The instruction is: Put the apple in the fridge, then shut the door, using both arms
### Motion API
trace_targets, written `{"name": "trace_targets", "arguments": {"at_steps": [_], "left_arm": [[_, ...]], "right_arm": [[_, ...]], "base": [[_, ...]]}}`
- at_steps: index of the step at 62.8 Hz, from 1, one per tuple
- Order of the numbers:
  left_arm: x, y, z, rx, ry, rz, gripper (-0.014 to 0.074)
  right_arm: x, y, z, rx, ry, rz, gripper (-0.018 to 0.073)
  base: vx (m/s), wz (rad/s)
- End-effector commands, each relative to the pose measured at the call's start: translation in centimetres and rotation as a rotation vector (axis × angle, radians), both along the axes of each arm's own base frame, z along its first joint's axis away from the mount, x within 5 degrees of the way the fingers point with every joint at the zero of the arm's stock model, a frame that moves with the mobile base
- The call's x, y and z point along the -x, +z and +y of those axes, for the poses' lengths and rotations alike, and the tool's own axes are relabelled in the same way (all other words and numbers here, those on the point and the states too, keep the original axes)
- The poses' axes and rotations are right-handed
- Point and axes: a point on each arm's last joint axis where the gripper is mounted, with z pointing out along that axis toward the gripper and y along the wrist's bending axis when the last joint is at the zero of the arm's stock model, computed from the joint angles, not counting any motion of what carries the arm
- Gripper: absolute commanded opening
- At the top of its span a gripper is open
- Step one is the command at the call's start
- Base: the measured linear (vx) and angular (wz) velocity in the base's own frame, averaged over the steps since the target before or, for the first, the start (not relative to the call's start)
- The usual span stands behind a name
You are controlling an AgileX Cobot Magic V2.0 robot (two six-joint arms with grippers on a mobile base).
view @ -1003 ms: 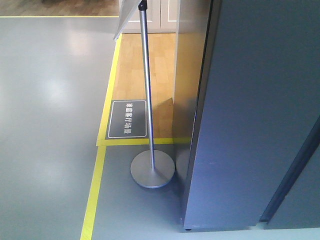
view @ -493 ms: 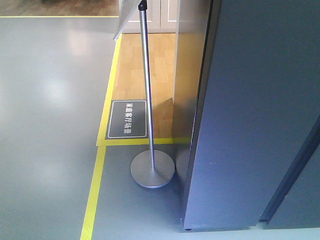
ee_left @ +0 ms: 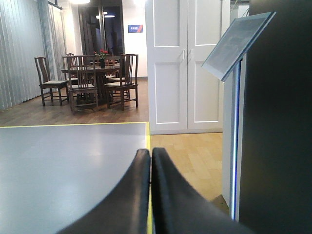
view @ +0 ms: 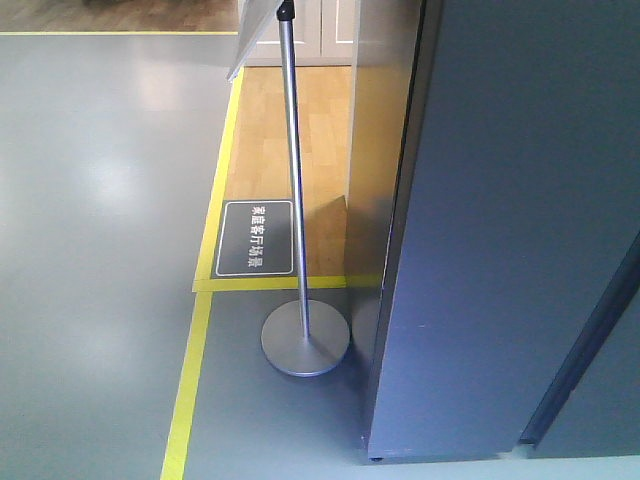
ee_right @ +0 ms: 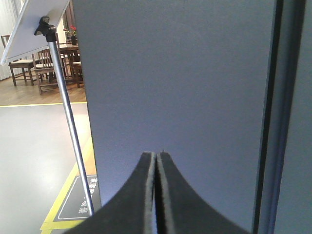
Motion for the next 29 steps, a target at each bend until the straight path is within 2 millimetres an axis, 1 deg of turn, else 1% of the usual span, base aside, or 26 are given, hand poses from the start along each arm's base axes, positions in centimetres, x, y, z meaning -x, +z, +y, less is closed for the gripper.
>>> {"name": "trace_targets", "arguments": {"at_steps": [1,29], "left_arm": [[0.07,-0.18,-0.02,0.017,-0.006,-0.063,-0.0006],[0.07,-0.18,-0.02,0.017,-0.006,-0.063,-0.0006]], "right_arm": [[0.13,0.29,-0.09,0.009,-0.013,-0.084,-0.0003],[0.12,0.29,-0.09,0.009,-0.013,-0.083,-0.0003]], "base": [[0.00,0.00],[0.00,0.00]]}}
